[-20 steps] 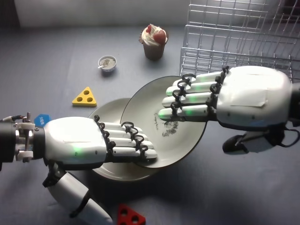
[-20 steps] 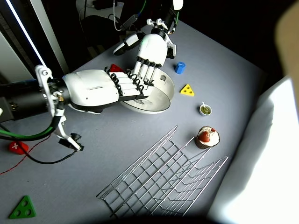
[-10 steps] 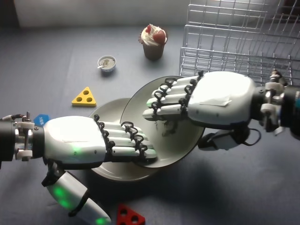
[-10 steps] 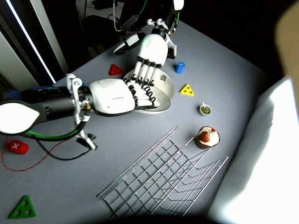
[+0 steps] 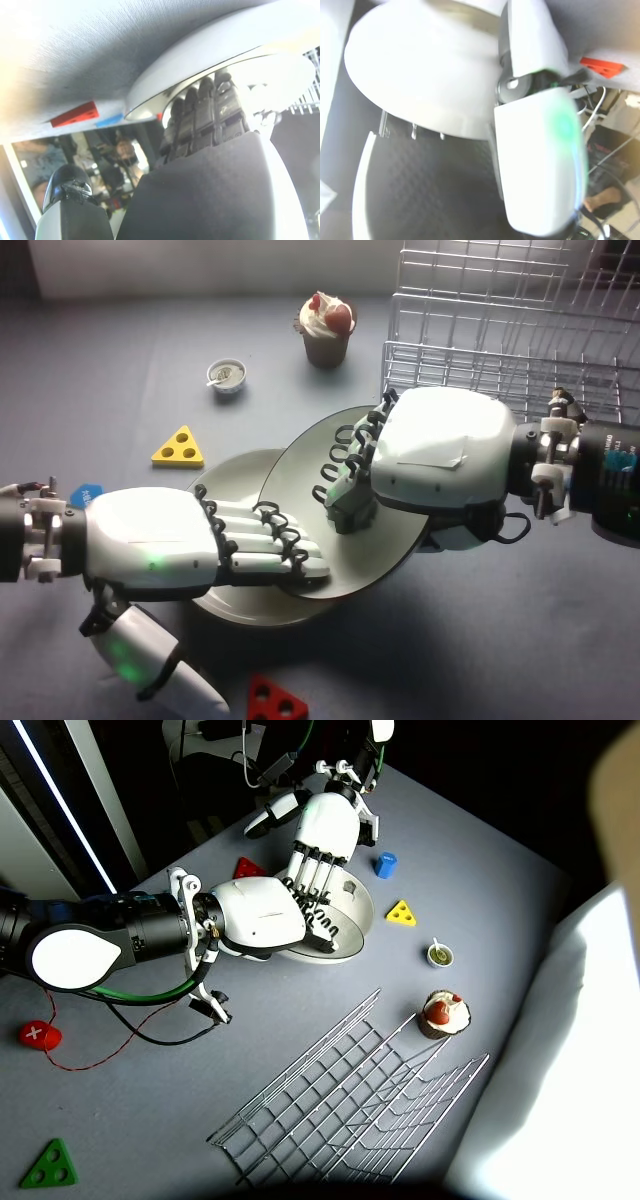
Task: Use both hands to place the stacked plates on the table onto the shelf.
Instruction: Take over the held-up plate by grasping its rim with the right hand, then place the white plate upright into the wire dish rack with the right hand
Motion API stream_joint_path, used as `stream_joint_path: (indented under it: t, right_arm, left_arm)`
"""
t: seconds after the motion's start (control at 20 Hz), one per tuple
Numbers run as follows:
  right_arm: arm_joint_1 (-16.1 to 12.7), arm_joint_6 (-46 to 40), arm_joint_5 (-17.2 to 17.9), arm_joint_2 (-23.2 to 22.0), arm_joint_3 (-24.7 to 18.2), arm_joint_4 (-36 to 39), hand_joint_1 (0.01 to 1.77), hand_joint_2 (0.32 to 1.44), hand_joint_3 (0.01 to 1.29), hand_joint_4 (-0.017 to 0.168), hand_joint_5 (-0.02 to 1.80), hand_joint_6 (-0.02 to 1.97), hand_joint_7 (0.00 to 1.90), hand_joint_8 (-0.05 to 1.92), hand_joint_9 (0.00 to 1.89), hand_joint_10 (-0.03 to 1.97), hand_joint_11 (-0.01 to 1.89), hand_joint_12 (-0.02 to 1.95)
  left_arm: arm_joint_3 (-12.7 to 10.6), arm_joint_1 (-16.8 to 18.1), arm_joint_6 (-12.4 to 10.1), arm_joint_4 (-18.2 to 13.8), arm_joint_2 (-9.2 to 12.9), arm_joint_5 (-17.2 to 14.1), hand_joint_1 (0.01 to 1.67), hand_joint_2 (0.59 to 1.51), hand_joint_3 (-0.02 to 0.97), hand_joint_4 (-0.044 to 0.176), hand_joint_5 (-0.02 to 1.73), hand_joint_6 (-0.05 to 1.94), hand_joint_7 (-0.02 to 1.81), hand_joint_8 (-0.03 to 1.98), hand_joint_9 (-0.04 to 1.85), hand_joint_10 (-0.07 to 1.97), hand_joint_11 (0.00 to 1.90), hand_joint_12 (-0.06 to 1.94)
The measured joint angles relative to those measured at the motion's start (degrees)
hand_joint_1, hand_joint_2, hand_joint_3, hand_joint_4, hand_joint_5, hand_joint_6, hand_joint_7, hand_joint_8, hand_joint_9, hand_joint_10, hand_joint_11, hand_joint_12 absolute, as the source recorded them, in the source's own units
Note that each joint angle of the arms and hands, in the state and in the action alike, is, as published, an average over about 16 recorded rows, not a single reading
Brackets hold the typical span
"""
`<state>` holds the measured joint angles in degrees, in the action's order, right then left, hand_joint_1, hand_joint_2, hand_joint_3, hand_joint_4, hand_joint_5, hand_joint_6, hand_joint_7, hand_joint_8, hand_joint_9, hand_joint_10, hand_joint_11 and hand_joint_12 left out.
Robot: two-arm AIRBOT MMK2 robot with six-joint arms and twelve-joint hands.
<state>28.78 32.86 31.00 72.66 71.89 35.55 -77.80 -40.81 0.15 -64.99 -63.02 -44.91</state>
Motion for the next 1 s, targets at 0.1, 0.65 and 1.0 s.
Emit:
stream_joint_path:
  t: [0.1,0.65,1.0]
  right_arm:
    - [-0.1,0.2,0.3,0.1,-0.5,0.1,1.39,0.92,0.02,-0.001,0.77,0.49,0.82,0.23,0.79,0.21,0.69,0.5]
    - [-2.0,0.0,-0.1,-1.9,-5.0,0.8,1.4,0.88,0.01,0.001,0.88,1.01,0.98,0.55,0.97,0.57,0.86,1.31]
    - [-6.2,-2.5,-3.1,-5.5,-9.4,0.7,1.43,0.89,0.01,-0.002,0.98,0.88,1.12,0.42,1.11,0.53,0.96,1.34]
  left_arm:
    - [0.2,0.7,0.0,0.2,0.8,0.4,0.11,0.932,-0.006,0.0,0.09,-0.01,0.1,-0.01,0.11,-0.01,0.13,0.0]
    - [2.1,4.3,0.0,1.7,8.9,2.9,0.12,0.938,-0.007,0.002,0.13,0.02,0.15,0.01,0.15,0.01,0.15,0.01]
    - [3.7,4.7,0.0,1.6,14.8,2.9,0.13,0.939,-0.006,0.003,0.13,0.02,0.15,0.01,0.15,0.01,0.15,0.01]
